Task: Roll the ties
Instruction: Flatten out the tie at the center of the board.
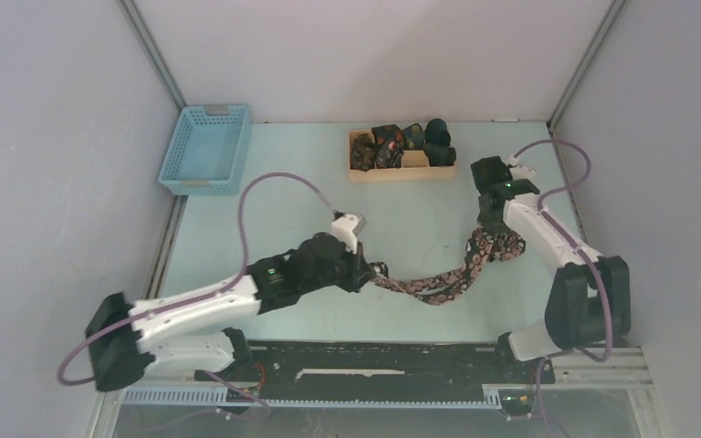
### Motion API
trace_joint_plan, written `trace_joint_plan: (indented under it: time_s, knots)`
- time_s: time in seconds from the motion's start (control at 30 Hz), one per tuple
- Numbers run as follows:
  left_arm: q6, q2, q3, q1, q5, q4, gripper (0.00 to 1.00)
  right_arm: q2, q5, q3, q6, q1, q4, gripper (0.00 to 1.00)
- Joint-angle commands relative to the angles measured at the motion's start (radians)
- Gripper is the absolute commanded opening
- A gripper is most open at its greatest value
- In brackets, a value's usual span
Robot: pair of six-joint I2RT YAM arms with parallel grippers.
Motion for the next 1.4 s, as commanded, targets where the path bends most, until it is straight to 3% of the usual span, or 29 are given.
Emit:
trace_joint_plan:
  time_s: [0.0, 0.23, 0.4, 0.6, 0.83, 0.9, 0.97, 1.17, 1.37]
  knots:
    - [-0.112, -0.228, -0.043, 0.003, -0.037, -0.129, 0.00, 0.132, 0.081, 0.104, -0.002, 0.062, -0.039, 0.00]
    - [-0.272, -0.577, -0.065, 0.127, -0.136, -0.404, 0.00, 0.397, 0.104, 0.276, -0.084, 0.144, -0.098, 0.00]
    - [-0.291, -0.698, -0.048, 0.294, -0.194, -0.571, 0.00, 0.576, 0.107, 0.434, -0.180, 0.188, -0.178, 0.00]
    - [-0.250, -0.649, -0.021, 0.493, -0.216, -0.677, 0.00, 0.741, 0.058, 0.604, -0.309, 0.252, -0.268, 0.00]
    - [-0.145, -0.468, -0.005, 0.718, -0.140, -0.620, 0.00, 0.808, 0.039, 0.650, -0.358, 0.304, -0.334, 0.00]
    - [-0.112, -0.416, -0.003, 0.769, -0.113, -0.591, 0.00, 0.798, 0.022, 0.646, -0.358, 0.308, -0.341, 0.05]
    - [-0.087, -0.370, -0.006, 0.806, -0.113, -0.568, 0.01, 0.779, 0.011, 0.646, -0.358, 0.311, -0.345, 0.26]
    - [-0.069, -0.257, -0.060, 0.947, -0.015, -0.455, 0.02, 0.655, -0.023, 0.639, -0.342, 0.334, -0.307, 0.69]
    - [-0.069, -0.091, -0.064, 1.081, 0.129, -0.383, 0.08, 0.487, -0.074, 0.527, -0.294, 0.356, -0.219, 0.75]
